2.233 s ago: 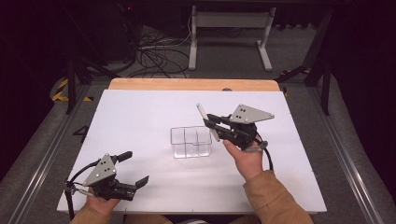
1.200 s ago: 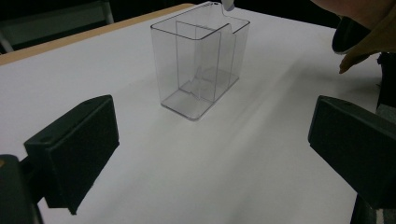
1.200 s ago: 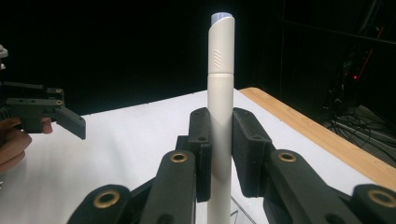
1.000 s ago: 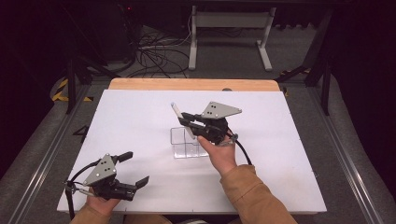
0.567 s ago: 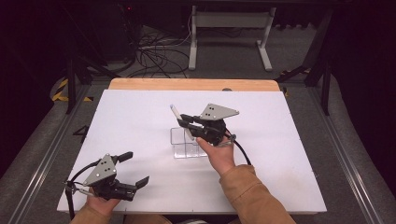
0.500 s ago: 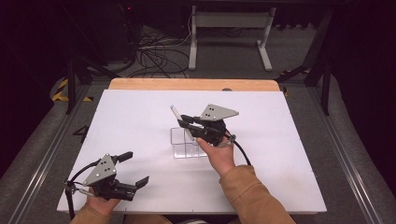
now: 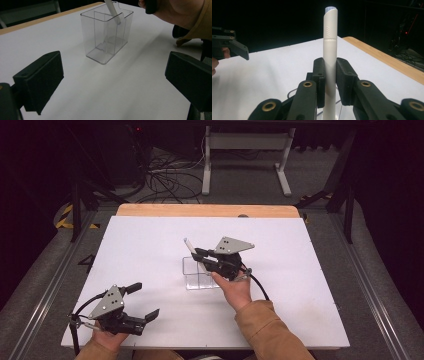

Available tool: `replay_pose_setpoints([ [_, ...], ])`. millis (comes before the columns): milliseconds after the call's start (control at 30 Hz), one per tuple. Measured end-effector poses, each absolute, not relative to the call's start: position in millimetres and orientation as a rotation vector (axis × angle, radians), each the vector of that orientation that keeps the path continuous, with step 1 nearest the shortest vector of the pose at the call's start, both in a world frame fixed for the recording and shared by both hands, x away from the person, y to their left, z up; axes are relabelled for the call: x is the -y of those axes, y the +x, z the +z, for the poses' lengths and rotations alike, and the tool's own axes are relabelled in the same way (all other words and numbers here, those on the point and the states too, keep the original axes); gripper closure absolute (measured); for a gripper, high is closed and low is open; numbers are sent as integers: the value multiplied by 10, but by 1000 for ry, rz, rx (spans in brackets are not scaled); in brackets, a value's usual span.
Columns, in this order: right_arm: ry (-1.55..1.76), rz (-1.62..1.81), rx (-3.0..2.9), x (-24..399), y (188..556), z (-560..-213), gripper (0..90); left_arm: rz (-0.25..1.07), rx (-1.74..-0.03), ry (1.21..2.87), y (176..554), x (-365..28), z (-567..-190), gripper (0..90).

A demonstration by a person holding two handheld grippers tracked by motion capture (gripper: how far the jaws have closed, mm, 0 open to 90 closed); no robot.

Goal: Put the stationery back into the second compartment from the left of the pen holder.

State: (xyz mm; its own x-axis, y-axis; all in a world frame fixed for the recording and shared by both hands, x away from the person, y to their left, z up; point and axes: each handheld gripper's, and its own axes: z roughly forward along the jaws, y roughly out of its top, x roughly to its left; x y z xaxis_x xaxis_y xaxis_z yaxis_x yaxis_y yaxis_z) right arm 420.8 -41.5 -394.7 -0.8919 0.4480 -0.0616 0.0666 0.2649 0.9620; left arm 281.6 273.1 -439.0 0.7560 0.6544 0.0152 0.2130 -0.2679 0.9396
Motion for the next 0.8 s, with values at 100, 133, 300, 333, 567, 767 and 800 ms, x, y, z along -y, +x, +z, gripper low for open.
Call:
replay_pose_setpoints([
  [100,482,1663,-2228,425,4201,-3995,787,493,-674,1831,2813,-2729,-4389,27],
  [133,490,1659,-2233,433,4196,-4010,787,497,-672,1832,2813,-2731,-4388,27],
  [300,499,1647,-2243,458,4189,-4058,787,497,-671,1835,2815,-2734,-4390,27],
  [333,501,1646,-2244,462,4189,-4062,787,493,-673,1833,2812,-2731,-4390,27],
  [567,518,1635,-2241,481,4165,-4030,660,503,-674,1832,2814,-2738,-4387,27],
  [767,572,1612,-2162,565,4138,-3947,388,498,-677,1830,2813,-2737,-4390,27],
  [800,579,1607,-2157,586,4133,-3928,365,497,-681,1831,2808,-2735,-4390,28],
])
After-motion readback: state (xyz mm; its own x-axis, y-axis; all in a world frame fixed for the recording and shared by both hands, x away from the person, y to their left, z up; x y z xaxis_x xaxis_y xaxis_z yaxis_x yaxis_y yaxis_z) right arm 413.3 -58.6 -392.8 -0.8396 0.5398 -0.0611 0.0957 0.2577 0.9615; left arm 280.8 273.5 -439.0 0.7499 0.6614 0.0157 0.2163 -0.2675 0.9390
